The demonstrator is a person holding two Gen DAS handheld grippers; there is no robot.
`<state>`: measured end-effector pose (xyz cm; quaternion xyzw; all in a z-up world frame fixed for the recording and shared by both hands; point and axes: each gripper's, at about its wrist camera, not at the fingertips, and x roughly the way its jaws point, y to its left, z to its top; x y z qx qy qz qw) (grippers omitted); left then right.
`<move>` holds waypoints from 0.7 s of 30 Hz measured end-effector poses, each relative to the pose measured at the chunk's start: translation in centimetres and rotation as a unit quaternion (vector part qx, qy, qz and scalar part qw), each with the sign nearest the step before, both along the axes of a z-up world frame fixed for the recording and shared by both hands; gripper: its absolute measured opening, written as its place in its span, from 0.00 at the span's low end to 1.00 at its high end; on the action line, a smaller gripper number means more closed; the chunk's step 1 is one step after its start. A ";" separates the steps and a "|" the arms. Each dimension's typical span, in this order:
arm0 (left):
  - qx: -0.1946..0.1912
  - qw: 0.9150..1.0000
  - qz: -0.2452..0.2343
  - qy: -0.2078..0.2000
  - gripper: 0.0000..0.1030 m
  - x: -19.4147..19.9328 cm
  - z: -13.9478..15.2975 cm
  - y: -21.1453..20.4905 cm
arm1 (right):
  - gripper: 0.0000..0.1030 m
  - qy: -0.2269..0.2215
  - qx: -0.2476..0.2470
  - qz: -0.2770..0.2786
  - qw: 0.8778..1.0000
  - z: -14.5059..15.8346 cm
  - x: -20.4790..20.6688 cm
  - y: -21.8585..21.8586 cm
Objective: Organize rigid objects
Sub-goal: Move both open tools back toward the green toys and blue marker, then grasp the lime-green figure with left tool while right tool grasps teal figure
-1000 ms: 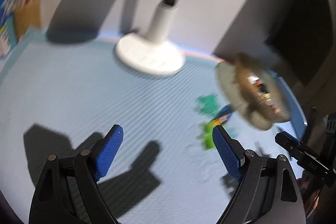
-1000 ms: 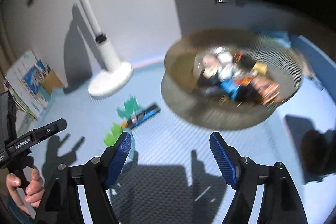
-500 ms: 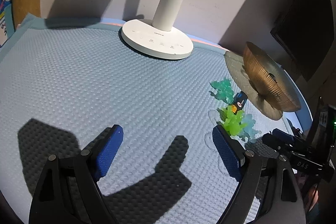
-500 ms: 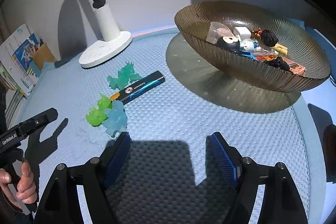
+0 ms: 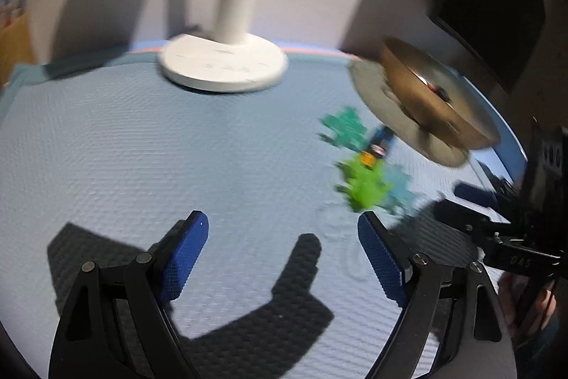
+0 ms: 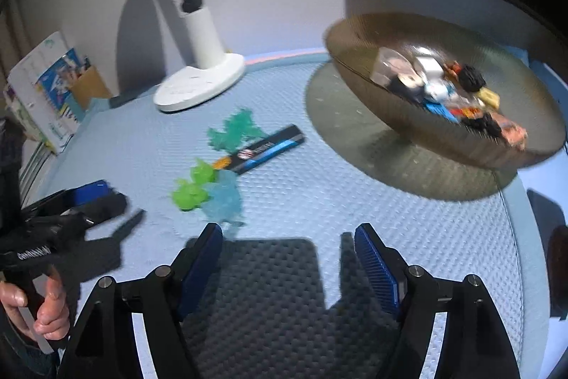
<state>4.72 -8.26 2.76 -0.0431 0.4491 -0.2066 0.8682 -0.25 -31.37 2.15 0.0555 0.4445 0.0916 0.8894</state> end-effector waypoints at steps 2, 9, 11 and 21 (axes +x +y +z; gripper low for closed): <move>-0.027 0.999 -0.031 0.009 0.82 0.6 0.9 -1.0 | 0.66 -0.002 -0.004 0.023 1.000 0.7 0.2 1.0; -0.021 0.995 -0.093 0.014 0.74 3.2 1.7 -4.6 | 0.54 0.006 -0.025 0.080 0.996 0.0 2.1 3.8; -0.023 0.995 -0.096 0.022 0.74 3.5 1.1 -4.9 | 0.52 0.012 -0.023 0.080 0.996 -0.5 2.8 4.1; -0.028 0.993 -0.104 0.049 0.74 3.7 -0.8 -5.6 | 0.31 0.014 -0.030 0.082 0.996 -0.9 1.6 4.0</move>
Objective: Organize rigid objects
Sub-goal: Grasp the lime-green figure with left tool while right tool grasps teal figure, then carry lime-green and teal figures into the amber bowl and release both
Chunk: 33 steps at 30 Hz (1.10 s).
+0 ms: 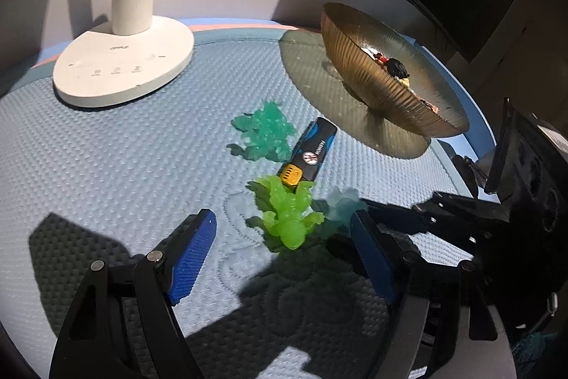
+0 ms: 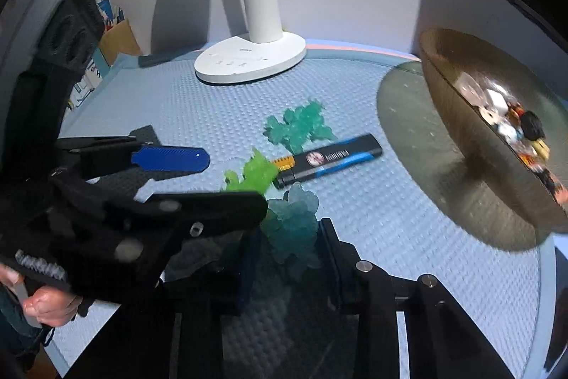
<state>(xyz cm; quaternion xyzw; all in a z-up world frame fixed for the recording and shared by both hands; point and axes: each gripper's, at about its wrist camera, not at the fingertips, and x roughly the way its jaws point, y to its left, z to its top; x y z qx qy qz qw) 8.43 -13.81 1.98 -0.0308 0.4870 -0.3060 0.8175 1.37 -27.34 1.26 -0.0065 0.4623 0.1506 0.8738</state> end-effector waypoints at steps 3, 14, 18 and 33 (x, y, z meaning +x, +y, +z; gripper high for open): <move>0.005 1.000 -0.008 -0.003 0.74 0.0 -0.1 -1.0 | 0.31 0.002 -0.001 -0.014 1.000 0.3 -1.9 -1.3; 0.048 0.998 0.005 -0.042 0.30 -1.8 0.3 -1.8 | 0.31 0.010 0.034 -0.061 0.997 1.1 -6.0 -5.3; 0.041 0.998 0.016 -0.051 0.30 -4.2 1.1 0.1 | 0.32 0.022 0.030 -0.051 0.998 0.2 -6.9 -4.9; 0.023 0.998 0.027 -0.055 0.30 -7.3 2.3 2.2 | 0.31 0.015 -0.014 -0.100 0.995 -0.1 -7.2 -3.5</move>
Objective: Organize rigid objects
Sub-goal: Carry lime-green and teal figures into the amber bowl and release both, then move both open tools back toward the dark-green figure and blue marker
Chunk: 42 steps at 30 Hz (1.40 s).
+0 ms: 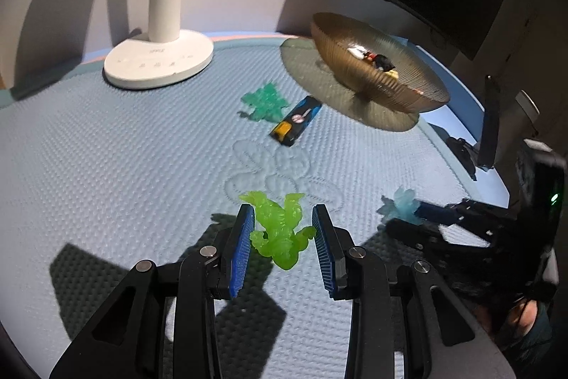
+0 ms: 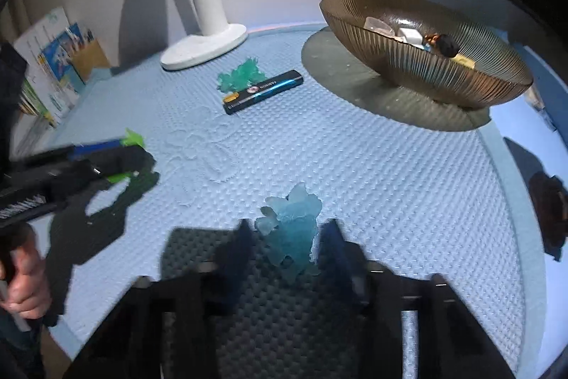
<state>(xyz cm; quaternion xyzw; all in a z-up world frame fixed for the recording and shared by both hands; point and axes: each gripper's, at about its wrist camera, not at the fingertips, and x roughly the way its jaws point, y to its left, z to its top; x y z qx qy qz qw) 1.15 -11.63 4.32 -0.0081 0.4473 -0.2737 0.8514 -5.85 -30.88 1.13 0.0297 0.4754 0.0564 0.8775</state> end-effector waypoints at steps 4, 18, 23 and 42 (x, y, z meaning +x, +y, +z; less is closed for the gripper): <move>0.006 1.000 -0.014 -0.020 0.30 0.0 1.6 -1.4 | 0.30 -0.014 0.002 0.000 1.000 1.2 -0.6 -0.3; -0.055 0.992 -0.056 -0.102 0.30 7.3 12.3 -12.2 | 0.30 -0.147 0.056 -0.182 0.971 15.8 3.3 -13.8; -0.048 0.996 -0.050 -0.060 0.30 10.4 9.3 -14.8 | 0.30 -0.117 0.081 -0.200 0.969 14.2 6.1 -15.4; -0.037 0.996 -0.005 -0.082 0.79 9.6 8.8 -12.8 | 0.61 -0.076 0.120 -0.210 0.967 10.2 8.4 -16.1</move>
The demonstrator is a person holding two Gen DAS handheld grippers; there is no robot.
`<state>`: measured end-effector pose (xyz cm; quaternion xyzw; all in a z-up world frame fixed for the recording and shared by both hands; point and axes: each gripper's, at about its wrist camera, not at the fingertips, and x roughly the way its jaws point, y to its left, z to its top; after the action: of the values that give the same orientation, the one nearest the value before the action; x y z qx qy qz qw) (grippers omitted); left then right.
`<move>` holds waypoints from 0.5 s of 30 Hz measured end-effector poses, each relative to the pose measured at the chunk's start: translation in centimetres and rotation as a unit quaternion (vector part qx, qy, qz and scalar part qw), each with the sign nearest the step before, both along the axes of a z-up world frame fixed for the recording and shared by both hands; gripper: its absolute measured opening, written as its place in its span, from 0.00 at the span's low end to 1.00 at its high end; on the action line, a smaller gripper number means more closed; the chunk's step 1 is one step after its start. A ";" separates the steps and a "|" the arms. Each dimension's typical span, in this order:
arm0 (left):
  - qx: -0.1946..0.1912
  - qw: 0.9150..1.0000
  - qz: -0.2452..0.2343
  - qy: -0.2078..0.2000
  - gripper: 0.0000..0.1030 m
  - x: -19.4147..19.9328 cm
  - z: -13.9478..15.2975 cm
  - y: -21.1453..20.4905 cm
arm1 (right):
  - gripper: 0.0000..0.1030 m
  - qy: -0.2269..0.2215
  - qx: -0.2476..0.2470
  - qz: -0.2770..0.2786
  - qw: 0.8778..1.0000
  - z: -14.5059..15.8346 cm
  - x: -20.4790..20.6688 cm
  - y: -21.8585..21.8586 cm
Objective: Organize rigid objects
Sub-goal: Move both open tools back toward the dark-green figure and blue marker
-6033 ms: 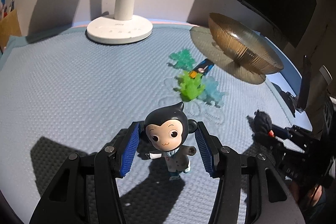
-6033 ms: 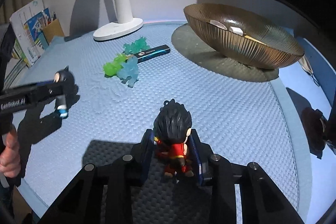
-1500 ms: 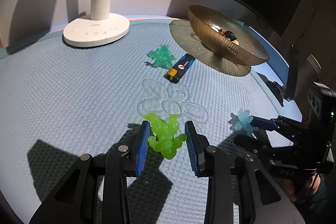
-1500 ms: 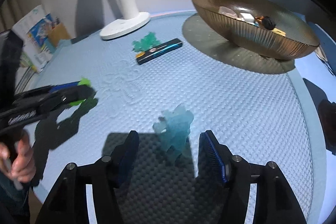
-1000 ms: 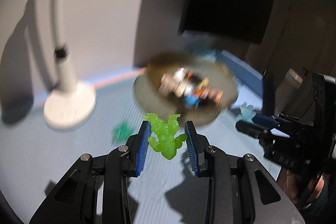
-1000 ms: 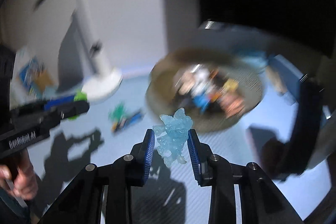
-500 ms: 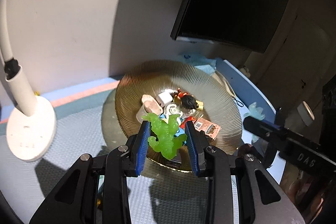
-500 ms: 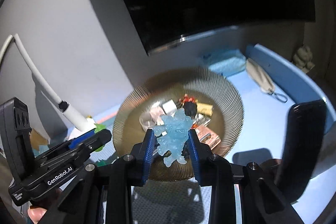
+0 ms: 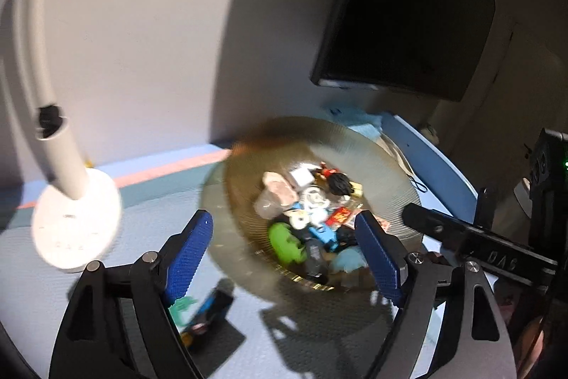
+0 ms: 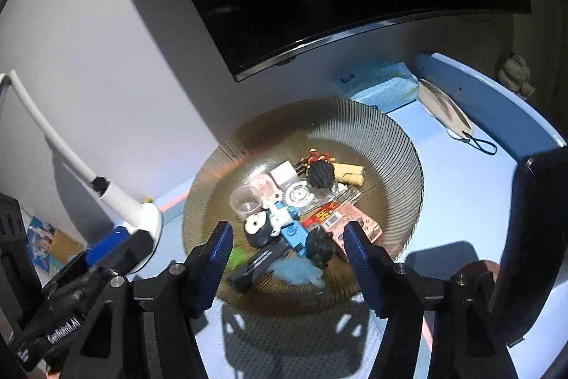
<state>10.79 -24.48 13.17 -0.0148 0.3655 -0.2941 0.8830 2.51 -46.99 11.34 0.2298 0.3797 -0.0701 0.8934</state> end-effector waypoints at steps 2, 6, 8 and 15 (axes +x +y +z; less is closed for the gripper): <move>0.007 1.000 0.014 -0.011 0.79 -1.0 0.2 2.1 | 0.61 0.000 0.000 -0.001 1.000 0.2 -0.9 0.4; 0.015 0.998 0.058 -0.008 0.79 -3.1 -0.7 7.2 | 0.61 -0.002 0.011 0.032 0.999 0.0 -2.3 2.7; 0.019 0.997 0.080 -0.001 0.79 -3.9 -1.3 9.6 | 0.61 0.002 0.007 0.058 0.998 -0.2 -2.7 4.7; 0.020 0.989 0.141 0.029 0.79 -5.9 -3.9 17.5 | 0.61 0.016 -0.026 0.135 0.990 -1.7 -2.6 12.9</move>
<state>4.88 -7.02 9.25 -0.0577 0.3913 -0.1586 0.9047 -0.07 -34.09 9.68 0.1521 0.4195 0.0375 0.8941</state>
